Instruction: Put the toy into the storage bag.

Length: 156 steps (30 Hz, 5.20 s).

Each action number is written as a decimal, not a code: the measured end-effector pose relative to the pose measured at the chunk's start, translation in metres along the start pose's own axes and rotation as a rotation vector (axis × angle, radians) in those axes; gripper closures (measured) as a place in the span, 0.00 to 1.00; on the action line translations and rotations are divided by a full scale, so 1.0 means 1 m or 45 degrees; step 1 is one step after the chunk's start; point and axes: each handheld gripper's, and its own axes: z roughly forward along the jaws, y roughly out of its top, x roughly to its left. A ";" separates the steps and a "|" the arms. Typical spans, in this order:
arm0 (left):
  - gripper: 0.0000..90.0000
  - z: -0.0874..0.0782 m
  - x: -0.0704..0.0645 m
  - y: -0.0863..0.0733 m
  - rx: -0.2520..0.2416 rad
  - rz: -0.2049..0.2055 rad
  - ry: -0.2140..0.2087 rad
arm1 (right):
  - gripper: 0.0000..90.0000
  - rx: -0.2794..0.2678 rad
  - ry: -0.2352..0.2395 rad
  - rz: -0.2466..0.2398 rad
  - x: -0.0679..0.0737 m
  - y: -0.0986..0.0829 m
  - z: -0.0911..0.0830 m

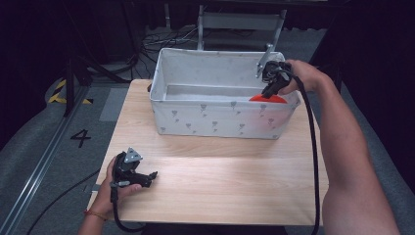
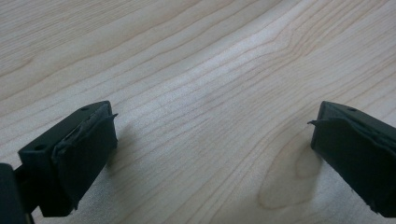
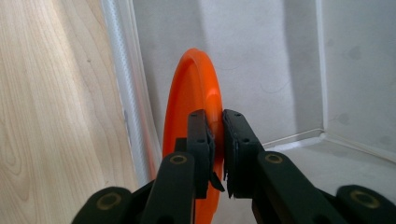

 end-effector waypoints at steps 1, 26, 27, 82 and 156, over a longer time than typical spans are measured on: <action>0.01 0.000 0.000 0.000 0.003 0.001 0.000 | 0.91 0.009 -0.001 -0.003 -0.001 0.002 0.002; 0.01 0.000 -0.001 0.000 0.003 -0.006 0.003 | 0.79 -0.037 -0.028 0.096 0.004 -0.007 0.010; 0.01 0.000 0.000 0.000 0.004 -0.002 0.005 | 0.75 -0.055 -0.051 0.106 0.006 -0.008 0.008; 0.00 0.002 0.000 0.002 -0.003 0.006 0.003 | 0.20 -0.690 -0.621 0.631 0.150 -0.132 -0.022; 0.01 0.000 -0.002 0.000 -0.003 -0.018 0.019 | 0.15 -0.679 -0.320 1.043 0.246 -0.246 0.142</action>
